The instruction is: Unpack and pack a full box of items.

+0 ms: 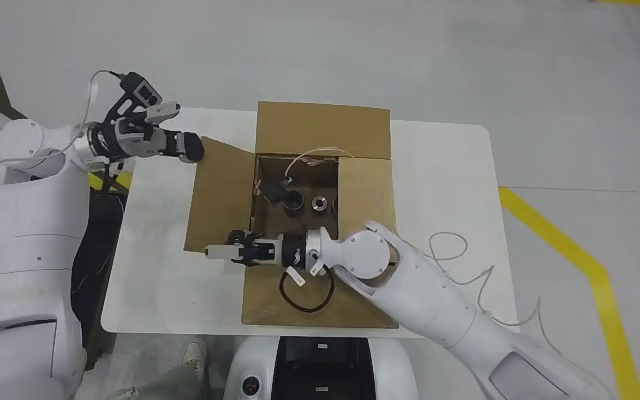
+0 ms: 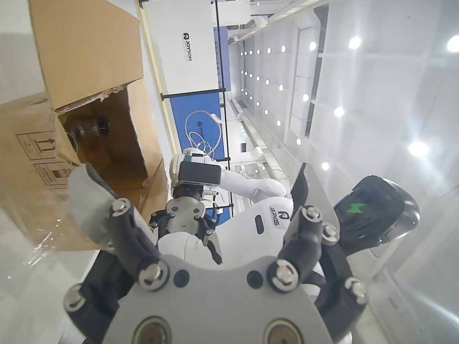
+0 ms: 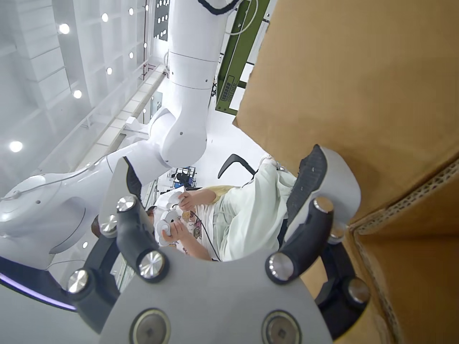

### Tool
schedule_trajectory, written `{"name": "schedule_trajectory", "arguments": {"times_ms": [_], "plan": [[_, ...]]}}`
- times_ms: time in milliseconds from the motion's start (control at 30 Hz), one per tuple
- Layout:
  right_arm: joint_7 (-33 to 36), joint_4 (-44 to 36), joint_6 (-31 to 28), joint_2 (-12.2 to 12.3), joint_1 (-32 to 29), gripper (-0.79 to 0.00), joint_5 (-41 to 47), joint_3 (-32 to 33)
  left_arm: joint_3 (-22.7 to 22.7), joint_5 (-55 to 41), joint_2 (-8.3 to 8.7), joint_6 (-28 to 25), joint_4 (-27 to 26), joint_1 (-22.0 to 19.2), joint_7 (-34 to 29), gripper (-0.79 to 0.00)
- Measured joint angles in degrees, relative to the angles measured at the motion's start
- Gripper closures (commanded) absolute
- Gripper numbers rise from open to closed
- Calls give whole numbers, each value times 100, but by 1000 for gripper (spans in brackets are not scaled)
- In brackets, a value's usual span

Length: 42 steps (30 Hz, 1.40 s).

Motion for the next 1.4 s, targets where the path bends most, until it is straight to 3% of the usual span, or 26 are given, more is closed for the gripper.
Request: {"name": "schedule_trajectory", "arguments": {"times_ms": [233,567,867,1100,1400], "plan": [[122,-365,66,145,-354,-785,-201,399,89,-65,3,-94,312,-166,23,-785],[192,-810,-58,356,-894,-785,-332,1105,163,211,57,-162,88,-106,46,-785],[379,-1348,12,559,-1532,-785,-418,1694,-28,-346,73,-350,-373,-1,99,-785],[433,-1226,-10,467,-1316,-785,-335,1343,30,-565,71,-380,-798,-40,49,-785],[118,-648,-234,114,-635,-785,-309,442,14,-581,102,-232,-983,-67,113,-785]]}}
